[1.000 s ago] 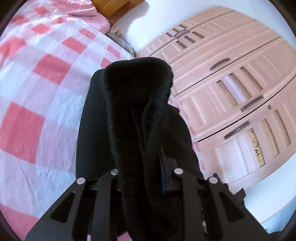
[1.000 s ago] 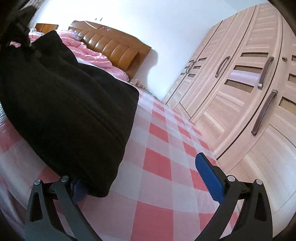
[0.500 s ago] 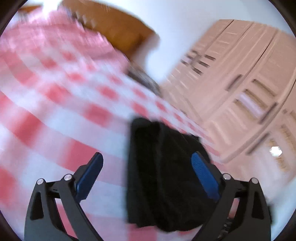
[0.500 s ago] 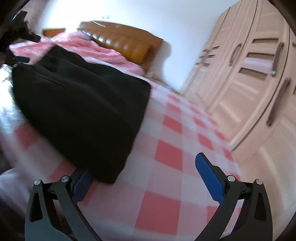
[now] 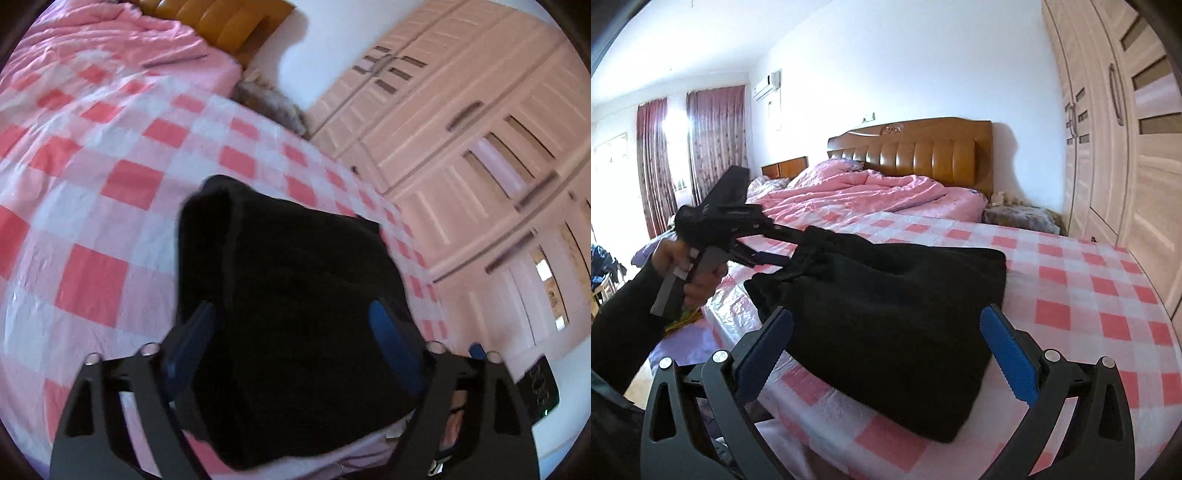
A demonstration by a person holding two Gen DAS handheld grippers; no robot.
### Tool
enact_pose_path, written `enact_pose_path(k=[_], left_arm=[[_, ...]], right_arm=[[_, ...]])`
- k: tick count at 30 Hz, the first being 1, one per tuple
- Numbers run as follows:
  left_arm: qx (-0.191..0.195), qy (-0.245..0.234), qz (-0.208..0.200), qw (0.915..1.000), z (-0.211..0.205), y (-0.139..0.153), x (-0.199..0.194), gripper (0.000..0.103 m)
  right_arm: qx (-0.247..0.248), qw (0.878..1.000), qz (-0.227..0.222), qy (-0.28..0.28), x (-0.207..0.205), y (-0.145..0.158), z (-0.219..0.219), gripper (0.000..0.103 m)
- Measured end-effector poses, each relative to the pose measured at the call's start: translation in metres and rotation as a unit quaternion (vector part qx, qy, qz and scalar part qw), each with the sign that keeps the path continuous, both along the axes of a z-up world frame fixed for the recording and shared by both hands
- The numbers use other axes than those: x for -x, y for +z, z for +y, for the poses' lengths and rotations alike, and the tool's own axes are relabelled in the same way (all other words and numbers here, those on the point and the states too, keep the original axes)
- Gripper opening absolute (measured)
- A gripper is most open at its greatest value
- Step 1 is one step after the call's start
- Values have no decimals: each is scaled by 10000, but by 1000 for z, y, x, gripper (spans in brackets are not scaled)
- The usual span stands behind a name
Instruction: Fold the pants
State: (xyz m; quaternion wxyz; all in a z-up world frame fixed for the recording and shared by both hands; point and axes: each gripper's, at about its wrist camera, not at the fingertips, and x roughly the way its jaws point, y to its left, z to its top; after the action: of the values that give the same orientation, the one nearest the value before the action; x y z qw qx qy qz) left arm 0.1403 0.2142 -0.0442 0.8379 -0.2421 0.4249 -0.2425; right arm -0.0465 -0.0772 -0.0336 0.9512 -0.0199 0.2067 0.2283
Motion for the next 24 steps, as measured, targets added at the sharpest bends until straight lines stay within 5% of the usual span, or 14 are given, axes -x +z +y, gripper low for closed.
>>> enact_pose_path(k=[2,3,7,10,13,16,20,23,24], left_arm=[[133,-134,4,9998,4,-4,-10,67],[200,-325,109,9992,1,-8,-17,50],[-88,-386,222,9990,-6,-19,-28,47],[-181,-365,165,9990,-6,-18,-24,15],[-16,-390,-253,9989,1,14,1,9],[-220,-402,-291,9985,9,25,13,8],[-304,-378,124,9987,12,-17,-8,9],[-284,-308,50,9991,13,-24,-11,25],[-389,-204,29,9990,13,-20,-9,43]], right_arm=[[-27,9999,114,19,-8,-5,4,98],[-1,9999,169,10,-13,-8,6,98],[185,9992,359,-76,-28,-19,14,98],[544,9959,660,-309,-41,-28,20,98],[736,9910,1060,-367,-50,-44,19,98],[365,9919,1185,-283,-53,-53,8,98],[402,9914,1216,-252,-53,-53,8,98],[399,9900,1337,-214,-53,-49,7,98],[388,9893,1397,-163,-56,-45,5,98]])
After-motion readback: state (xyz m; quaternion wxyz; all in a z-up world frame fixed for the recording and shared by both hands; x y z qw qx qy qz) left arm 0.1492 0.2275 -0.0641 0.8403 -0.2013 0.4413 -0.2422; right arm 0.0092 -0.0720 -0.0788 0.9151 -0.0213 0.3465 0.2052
